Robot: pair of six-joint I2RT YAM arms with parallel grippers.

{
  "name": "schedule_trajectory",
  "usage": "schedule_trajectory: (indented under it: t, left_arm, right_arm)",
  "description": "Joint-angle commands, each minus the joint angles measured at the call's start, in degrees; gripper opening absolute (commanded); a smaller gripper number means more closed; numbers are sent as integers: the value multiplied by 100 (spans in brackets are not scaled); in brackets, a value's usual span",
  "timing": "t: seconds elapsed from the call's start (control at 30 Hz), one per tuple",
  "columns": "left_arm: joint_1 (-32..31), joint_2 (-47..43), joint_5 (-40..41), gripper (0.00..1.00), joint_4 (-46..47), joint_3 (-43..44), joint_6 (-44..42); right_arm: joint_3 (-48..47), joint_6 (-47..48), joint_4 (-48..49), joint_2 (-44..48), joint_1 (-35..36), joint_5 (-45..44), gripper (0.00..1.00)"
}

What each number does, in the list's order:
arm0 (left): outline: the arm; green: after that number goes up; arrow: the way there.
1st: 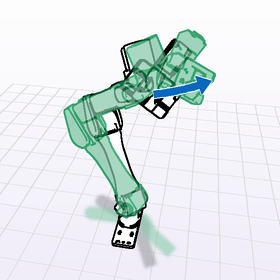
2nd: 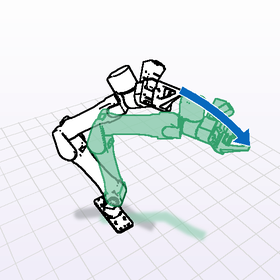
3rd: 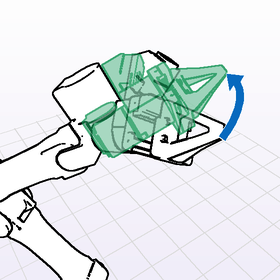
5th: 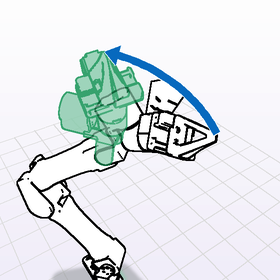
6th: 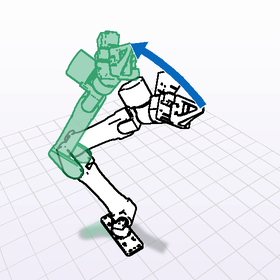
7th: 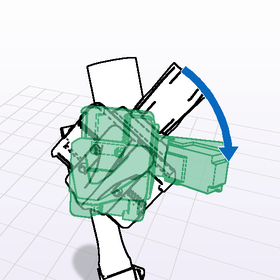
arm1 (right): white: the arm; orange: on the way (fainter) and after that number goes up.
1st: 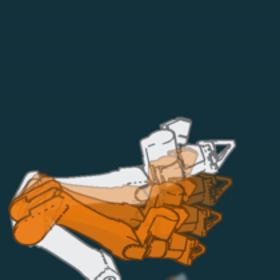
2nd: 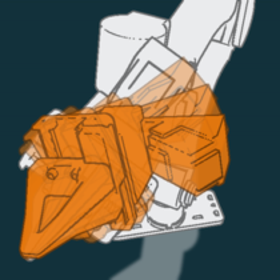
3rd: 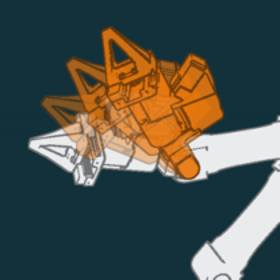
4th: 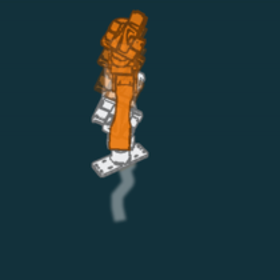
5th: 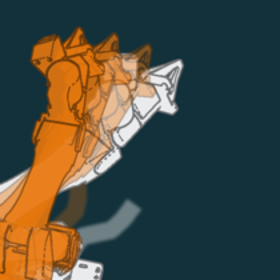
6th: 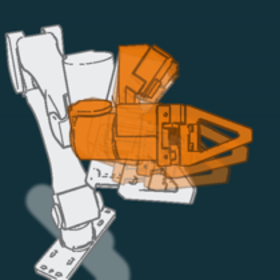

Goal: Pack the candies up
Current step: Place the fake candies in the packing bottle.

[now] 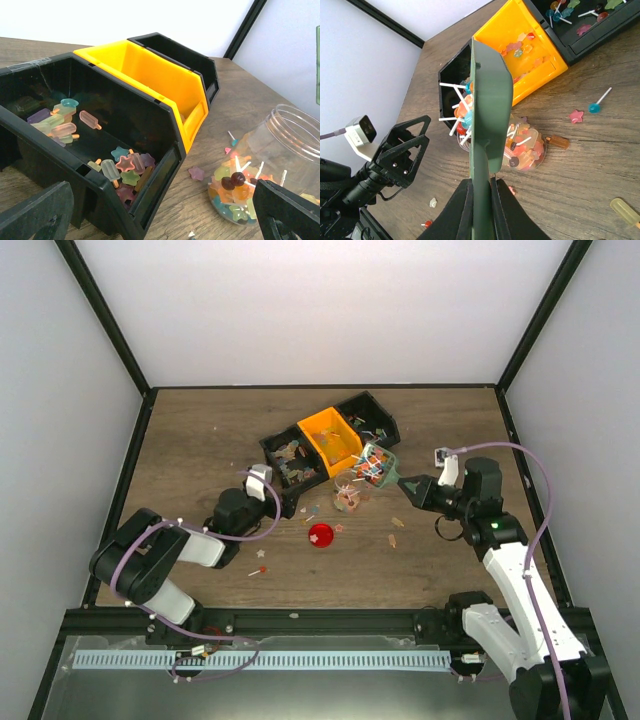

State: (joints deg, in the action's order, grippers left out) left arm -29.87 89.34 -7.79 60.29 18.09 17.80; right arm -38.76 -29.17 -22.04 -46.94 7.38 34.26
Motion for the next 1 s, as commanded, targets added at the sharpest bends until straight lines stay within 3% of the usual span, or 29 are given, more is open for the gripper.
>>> schedule_trajectory:
  t: [0.0,0.33,0.97]
  left_arm:
    - [42,88,-21,100,211,-64,30]
    - [69,143,-43,100,269,-85,30]
    - [139,240,-139,100,319,-86,51]
  right_arm:
    - [-231,159,-69,74,80,-1,1]
    - [-404,278,-206,-50,629,-781,1]
    - [-560,299,-190,-118,639,-788,1]
